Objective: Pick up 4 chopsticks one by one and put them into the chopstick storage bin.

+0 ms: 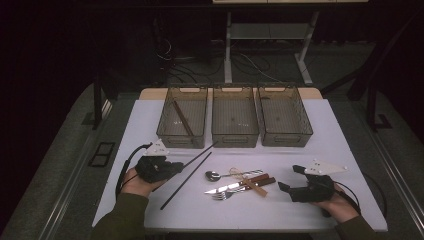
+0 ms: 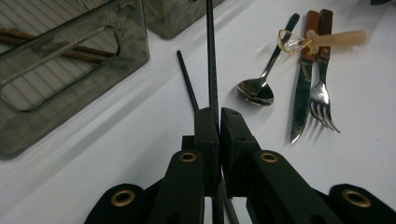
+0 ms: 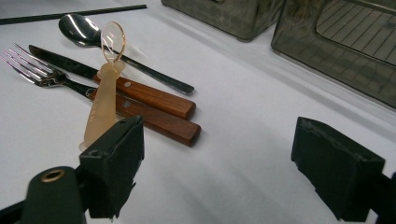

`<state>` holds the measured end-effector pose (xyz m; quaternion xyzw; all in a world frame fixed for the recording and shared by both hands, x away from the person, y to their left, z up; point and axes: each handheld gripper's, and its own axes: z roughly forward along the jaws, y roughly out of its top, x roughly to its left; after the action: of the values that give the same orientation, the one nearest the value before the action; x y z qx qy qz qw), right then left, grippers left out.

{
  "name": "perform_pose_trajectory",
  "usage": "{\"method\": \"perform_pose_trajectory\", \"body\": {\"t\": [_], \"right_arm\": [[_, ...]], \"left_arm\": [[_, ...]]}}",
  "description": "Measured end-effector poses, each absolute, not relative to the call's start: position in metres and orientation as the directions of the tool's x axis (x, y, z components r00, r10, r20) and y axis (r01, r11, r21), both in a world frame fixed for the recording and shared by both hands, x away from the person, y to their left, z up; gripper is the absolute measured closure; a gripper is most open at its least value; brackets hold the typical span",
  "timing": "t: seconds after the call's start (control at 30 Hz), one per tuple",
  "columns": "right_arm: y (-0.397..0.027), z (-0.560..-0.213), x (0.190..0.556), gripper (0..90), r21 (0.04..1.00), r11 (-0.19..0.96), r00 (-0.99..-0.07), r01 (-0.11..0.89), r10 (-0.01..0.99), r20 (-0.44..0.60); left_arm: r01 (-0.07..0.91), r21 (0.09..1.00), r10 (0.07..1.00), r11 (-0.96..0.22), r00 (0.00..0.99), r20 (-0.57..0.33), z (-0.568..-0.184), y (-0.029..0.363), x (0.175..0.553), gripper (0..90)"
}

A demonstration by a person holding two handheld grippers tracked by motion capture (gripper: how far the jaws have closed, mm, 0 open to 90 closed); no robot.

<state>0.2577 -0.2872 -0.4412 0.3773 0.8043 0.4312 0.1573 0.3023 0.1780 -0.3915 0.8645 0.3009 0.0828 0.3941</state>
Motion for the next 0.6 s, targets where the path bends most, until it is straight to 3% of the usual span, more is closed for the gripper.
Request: {"method": "perform_pose_trajectory", "body": {"t": [0.6], "right_arm": [[-0.288, -0.442, 0.258, 17.3, 0.81, 0.34, -0.661, 0.477, 0.747, 0.075]], "left_arm": [[0.422, 0.77, 0.577, -0.479, 0.812, -0.086, -0.378, 0.168, 0.324, 85.7]]}}
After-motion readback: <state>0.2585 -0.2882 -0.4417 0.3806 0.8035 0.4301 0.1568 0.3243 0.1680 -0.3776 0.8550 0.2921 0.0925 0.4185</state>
